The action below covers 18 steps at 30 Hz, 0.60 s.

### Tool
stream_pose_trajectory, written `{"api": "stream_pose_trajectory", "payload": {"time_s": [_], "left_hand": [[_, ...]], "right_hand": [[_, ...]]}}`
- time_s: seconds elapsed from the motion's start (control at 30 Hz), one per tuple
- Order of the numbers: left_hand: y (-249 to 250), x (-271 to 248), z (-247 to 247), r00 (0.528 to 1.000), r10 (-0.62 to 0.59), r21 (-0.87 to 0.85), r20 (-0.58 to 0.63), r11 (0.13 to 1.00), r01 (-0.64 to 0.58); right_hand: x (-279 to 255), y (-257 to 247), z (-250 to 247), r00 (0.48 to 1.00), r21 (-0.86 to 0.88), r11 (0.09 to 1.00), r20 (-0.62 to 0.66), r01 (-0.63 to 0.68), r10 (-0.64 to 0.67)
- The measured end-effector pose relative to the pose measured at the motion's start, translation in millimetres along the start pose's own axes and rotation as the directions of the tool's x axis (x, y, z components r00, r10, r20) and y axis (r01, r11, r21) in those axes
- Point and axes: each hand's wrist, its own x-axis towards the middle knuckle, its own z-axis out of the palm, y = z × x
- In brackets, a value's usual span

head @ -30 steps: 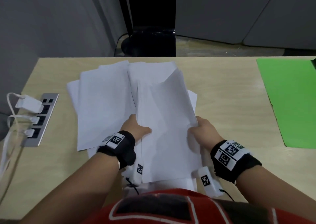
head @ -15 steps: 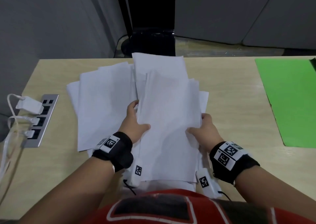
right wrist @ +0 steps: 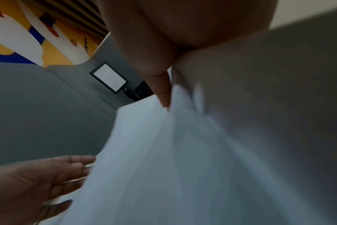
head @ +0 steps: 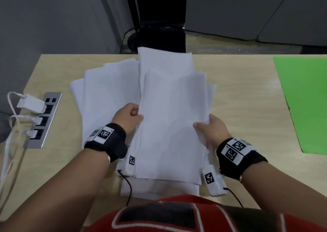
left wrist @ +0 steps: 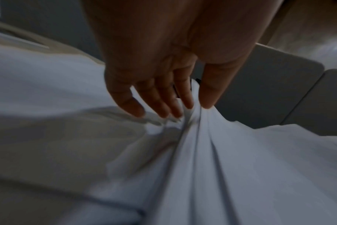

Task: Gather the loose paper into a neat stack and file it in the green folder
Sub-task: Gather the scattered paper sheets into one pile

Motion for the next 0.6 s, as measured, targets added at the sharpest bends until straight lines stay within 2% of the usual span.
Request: {"api": "stream_pose_trajectory", "payload": {"time_s": [0.07,0.13,0.23,0.3,0.33,0.4,0.43,0.5,0.6], "left_hand": [[-2,14,-10,0.990,-0.048,0.214,-0.133,0.974,0.076],[-5,23,-26,0.938,-0.166,0.335,-0.304,0.903,0.268],[-18,31,-50,0.801,-0.407,0.238,-0.438,0.807,0.540],[-25,33,-62,0.724,-0.514,0.200,-0.460,0.735,0.648],[-28,34,-66,0.708,-0.527,0.193,-0.470,0.721,0.665],[-29,37,-69,0.708,-0.509,0.170,-0.489,0.741,0.650],[-29,40,-69,0.729,-0.487,0.168,-0.481,0.765,0.621],[-26,43,-66,0.790,-0.427,0.192,-0.440,0.814,0.547],[-22,41,-57,0.882,-0.305,0.330,-0.359,0.843,0.425]], "right_hand": [[7,3,3,0.998,-0.077,0.997,-0.056,-0.009,0.005],[13,5,3,0.997,-0.174,0.985,-0.074,-0.007,-0.006],[19,7,5,0.995,-0.253,0.968,-0.093,0.009,-0.034],[20,6,7,0.994,-0.292,0.956,-0.096,0.028,-0.058],[20,4,8,0.993,-0.299,0.954,-0.093,0.041,-0.071],[20,2,8,0.992,-0.289,0.955,-0.087,0.067,-0.096],[20,0,8,0.991,-0.281,0.957,-0.085,0.078,-0.106],[18,-4,8,0.990,-0.256,0.962,-0.077,0.092,-0.115],[15,-9,8,0.992,-0.173,0.979,-0.055,0.103,-0.114]]}}
